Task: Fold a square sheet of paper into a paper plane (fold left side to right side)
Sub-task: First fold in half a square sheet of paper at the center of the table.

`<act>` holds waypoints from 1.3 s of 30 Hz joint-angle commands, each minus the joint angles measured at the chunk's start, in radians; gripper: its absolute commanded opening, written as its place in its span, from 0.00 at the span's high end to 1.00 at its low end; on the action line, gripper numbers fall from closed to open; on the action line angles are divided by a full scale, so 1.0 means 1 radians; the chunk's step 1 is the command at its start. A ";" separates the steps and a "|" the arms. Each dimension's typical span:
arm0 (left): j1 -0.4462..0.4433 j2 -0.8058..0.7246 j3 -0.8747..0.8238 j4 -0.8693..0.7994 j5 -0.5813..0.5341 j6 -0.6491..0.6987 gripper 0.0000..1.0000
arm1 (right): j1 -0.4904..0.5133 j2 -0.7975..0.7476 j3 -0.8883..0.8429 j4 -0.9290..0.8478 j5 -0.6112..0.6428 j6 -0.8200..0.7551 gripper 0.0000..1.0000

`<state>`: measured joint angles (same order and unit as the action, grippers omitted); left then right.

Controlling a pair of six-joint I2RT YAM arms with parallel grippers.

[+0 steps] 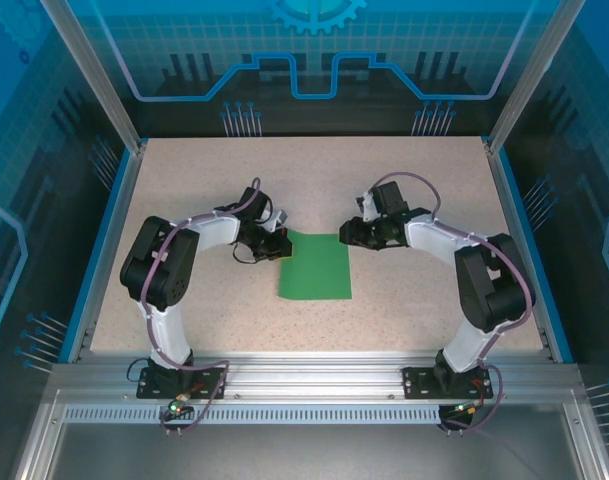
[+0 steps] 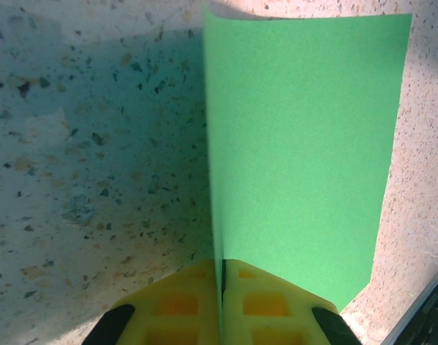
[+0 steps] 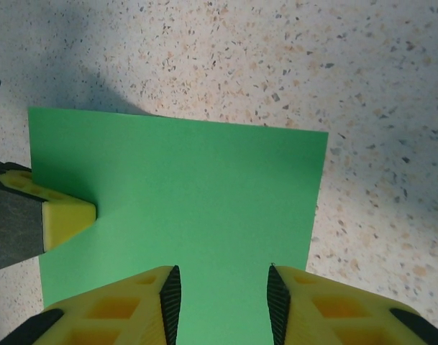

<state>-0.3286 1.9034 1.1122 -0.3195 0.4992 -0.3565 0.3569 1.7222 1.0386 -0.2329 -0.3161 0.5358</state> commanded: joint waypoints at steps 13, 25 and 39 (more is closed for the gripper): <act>-0.023 0.010 0.064 -0.060 -0.018 0.023 0.95 | 0.022 0.183 0.077 0.009 -0.067 0.041 0.62; -0.033 0.013 0.081 -0.073 -0.018 0.028 0.95 | 0.027 0.203 0.066 0.001 -0.042 0.042 0.62; -0.038 -0.028 0.125 -0.068 0.094 -0.025 0.71 | 0.025 0.231 0.054 -0.045 0.006 0.039 0.63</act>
<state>-0.3603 1.9049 1.2037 -0.3809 0.5159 -0.3664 0.3679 1.9152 1.1015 -0.2180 -0.3592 0.5728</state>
